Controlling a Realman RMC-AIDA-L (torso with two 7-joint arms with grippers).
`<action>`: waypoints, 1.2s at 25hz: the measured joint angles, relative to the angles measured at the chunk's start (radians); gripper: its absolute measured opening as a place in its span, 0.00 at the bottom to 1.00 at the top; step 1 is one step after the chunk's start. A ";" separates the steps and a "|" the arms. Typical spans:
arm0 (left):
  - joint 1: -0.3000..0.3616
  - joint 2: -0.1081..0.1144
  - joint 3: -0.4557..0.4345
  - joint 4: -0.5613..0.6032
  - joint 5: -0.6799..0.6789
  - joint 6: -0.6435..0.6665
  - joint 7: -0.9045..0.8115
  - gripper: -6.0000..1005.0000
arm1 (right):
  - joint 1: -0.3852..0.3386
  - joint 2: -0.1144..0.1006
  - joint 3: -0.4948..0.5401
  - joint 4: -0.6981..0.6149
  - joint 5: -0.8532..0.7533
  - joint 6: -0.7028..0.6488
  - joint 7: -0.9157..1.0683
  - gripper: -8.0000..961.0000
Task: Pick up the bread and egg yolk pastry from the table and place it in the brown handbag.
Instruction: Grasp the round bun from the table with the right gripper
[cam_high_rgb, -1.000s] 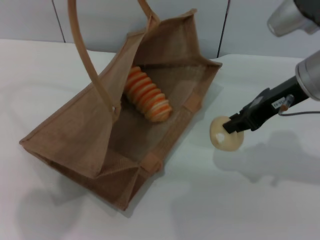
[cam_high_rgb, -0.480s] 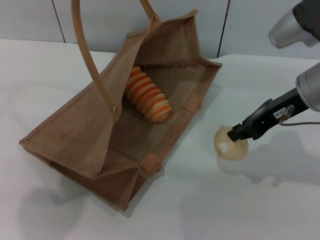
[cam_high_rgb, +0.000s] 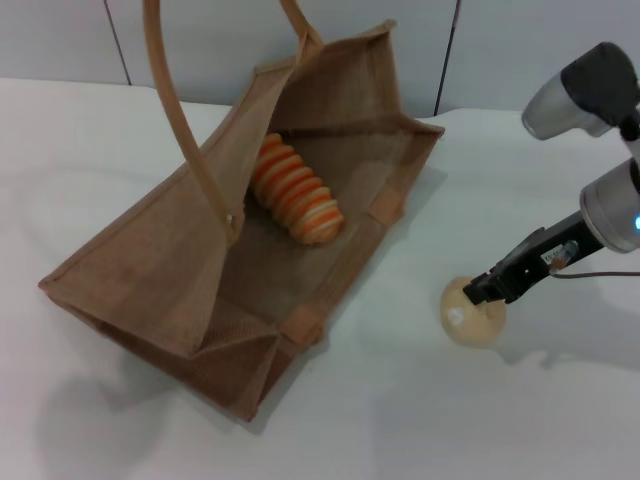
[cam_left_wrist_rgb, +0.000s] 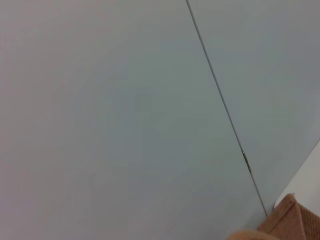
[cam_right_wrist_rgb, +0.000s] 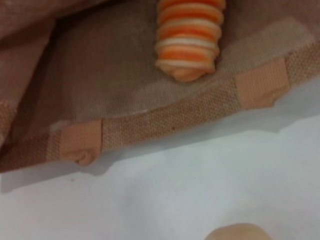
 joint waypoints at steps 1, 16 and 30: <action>0.000 0.000 0.000 0.000 0.000 0.000 0.000 0.12 | 0.001 0.001 -0.004 0.004 -0.001 -0.004 -0.001 0.08; 0.001 -0.001 0.000 -0.005 0.000 0.000 0.000 0.12 | 0.009 0.005 -0.088 0.010 0.018 -0.018 -0.005 0.07; 0.002 0.001 -0.002 -0.001 0.000 0.000 0.000 0.12 | 0.018 0.002 -0.096 0.010 0.016 -0.007 0.011 0.21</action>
